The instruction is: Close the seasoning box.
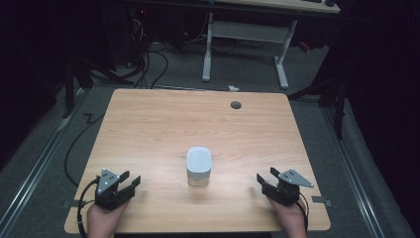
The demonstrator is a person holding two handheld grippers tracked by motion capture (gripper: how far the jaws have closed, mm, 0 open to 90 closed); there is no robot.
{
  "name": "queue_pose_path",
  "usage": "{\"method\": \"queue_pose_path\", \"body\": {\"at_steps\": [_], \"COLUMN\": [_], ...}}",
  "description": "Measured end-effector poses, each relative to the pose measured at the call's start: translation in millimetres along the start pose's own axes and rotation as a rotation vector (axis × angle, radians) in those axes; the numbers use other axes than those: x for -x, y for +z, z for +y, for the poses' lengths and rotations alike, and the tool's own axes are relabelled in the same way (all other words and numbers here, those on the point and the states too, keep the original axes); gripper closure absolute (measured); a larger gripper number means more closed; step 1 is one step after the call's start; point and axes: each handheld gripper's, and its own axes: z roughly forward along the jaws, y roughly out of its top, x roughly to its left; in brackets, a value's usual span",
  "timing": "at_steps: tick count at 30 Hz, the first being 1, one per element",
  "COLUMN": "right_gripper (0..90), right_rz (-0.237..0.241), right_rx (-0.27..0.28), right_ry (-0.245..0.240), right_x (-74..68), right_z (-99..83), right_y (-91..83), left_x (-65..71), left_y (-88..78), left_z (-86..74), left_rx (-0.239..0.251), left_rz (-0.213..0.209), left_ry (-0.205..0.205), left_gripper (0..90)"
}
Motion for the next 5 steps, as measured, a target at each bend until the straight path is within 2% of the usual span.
{"method": "queue_pose_path", "body": {"at_steps": [3,5], "right_gripper": [37.8,37.6], "right_rz": [0.015,0.019], "right_rx": [-0.004,0.004], "right_ry": [0.005,0.024], "right_x": [0.2,0.6], "right_z": [1.6,3.8], "right_y": [1.7,2.6], "left_x": [-0.7,-2.9], "left_y": [-3.6,-5.9], "left_z": [-1.0,1.0], "left_rx": [0.001,0.007], "left_rz": [-0.003,-0.008], "left_ry": [0.001,-0.019], "left_gripper": [51.0,51.1]}}
